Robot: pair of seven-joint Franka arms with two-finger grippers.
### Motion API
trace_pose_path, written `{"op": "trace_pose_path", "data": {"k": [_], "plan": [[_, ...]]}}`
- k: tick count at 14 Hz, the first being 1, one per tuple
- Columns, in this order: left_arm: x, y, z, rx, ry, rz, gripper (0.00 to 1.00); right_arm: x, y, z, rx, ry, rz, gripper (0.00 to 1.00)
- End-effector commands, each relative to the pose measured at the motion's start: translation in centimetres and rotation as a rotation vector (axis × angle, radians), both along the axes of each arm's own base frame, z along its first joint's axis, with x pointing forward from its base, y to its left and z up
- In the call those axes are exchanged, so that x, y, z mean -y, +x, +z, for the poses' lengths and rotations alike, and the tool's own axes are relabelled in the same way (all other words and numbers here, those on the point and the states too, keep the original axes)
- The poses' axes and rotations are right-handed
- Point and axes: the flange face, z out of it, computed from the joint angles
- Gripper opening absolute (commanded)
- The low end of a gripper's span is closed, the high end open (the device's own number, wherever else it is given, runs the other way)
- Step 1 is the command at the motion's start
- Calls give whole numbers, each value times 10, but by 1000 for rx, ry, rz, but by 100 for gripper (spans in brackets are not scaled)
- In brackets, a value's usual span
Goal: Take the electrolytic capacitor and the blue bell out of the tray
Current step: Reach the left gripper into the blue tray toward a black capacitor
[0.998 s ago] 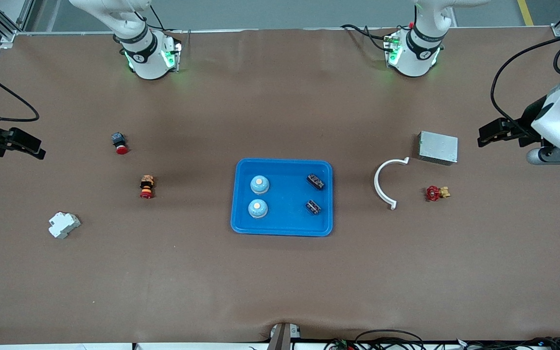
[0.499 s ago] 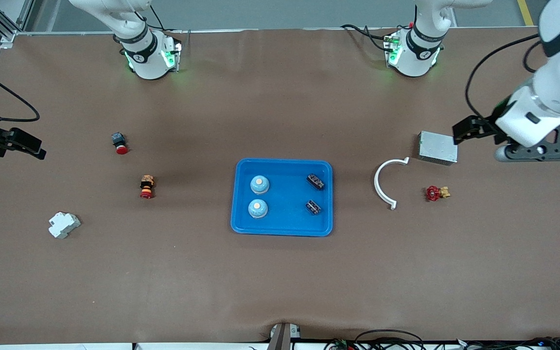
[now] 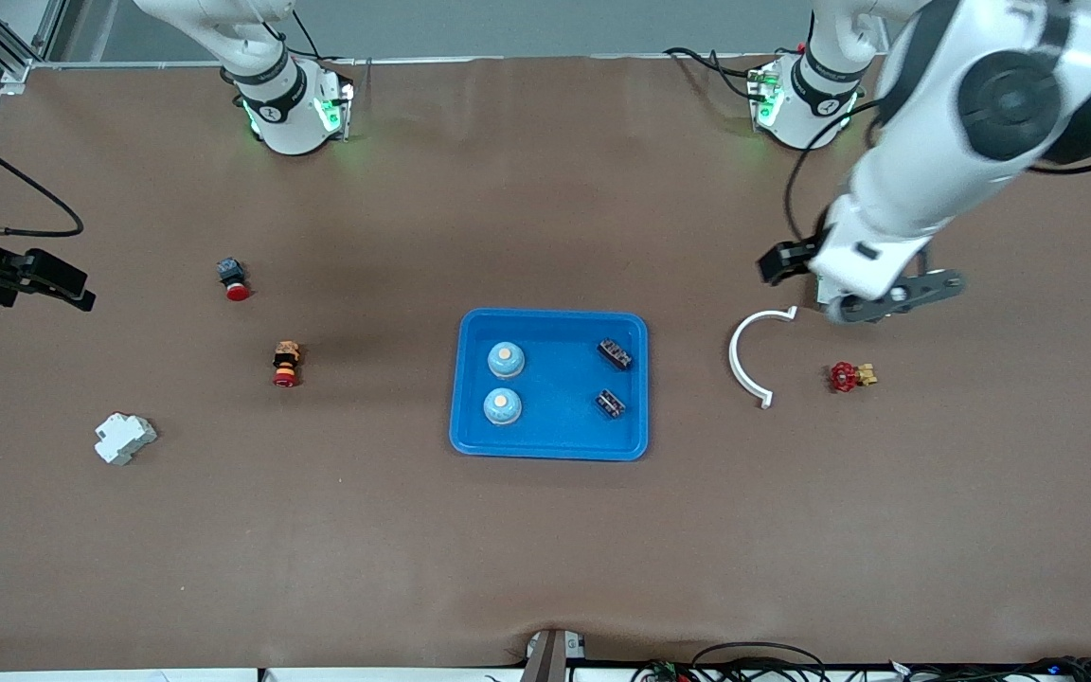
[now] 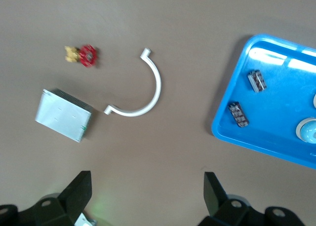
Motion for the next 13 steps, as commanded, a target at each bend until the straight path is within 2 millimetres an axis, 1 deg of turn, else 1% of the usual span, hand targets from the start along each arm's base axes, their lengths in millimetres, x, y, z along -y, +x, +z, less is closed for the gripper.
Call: {"op": "trace_pose_path", "data": {"k": [1,3,4,5,7,8,10,12,13], "plan": [[40,9,-23,3,9,61,100,-2,-7,0,10,0,-16,100],[61,27,-49,-8,-48,181,100,-3,-7,-6,4,1,-31,100],[69,34,-60,-3,-57,210,100,-2,-7,-9,1,1,-33,100],[83,36,-71,2,-63,223,100,-2,-6,-10,4,1,-33,100],[95,42,-92,-3,-94,300,100,-1,-5,-20,9,1,-35,100],[99,42,-103,-9,-87,319,100,-1,-5,-28,10,1,-35,100],[124,37,-125,1,-94,298,100,-2,-6,-35,10,1,-34,100],[148,32,-164,-5,-81,324,100,-7,-6,-36,5,2,-49,100],[166,26,-184,9,-75,359,100,-15,-5,-37,3,2,-64,100]]}}
